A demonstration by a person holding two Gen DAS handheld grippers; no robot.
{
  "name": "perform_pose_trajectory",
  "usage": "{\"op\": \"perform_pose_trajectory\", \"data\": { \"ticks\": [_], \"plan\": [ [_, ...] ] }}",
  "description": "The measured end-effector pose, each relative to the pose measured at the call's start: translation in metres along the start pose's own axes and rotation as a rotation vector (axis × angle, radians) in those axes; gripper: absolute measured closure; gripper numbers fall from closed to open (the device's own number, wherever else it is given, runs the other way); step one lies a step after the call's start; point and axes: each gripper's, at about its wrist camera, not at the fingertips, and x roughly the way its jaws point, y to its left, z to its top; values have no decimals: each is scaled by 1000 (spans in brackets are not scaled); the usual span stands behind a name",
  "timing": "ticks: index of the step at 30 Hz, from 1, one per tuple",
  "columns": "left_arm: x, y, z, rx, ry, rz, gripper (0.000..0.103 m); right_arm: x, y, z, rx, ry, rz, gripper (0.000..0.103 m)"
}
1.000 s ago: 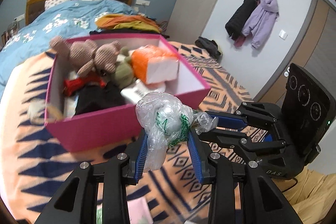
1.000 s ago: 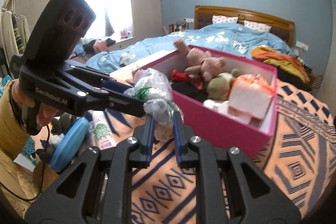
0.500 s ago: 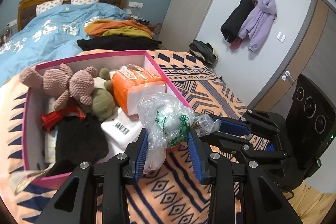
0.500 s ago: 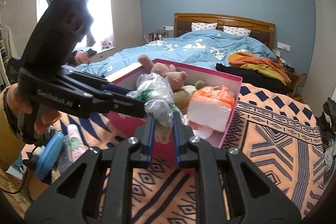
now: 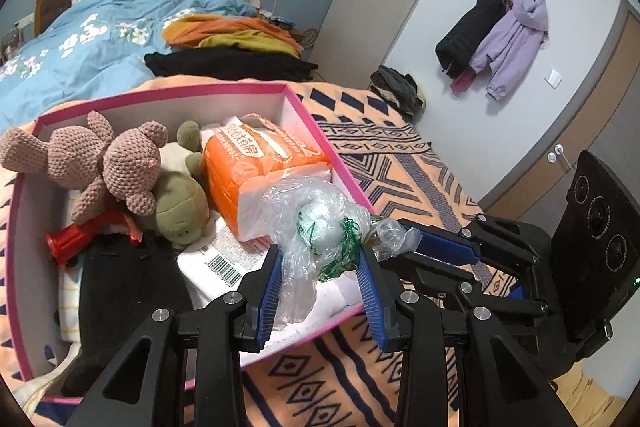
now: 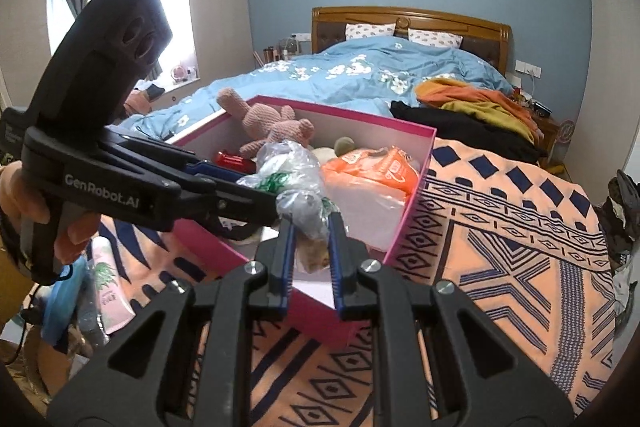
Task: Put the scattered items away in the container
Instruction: 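Lift the plastic bag with both tools over the magenta box, then lower the plastic bag into the box and open both tools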
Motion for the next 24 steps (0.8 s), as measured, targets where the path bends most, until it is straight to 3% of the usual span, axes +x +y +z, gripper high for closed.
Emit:
{"op": "perform_pose_trajectory", "data": {
  "ticks": [24],
  "plan": [
    [46, 22, 0, -59, 98, 29, 67, 22, -12, -14, 13, 89, -77, 86]
  ]
}}
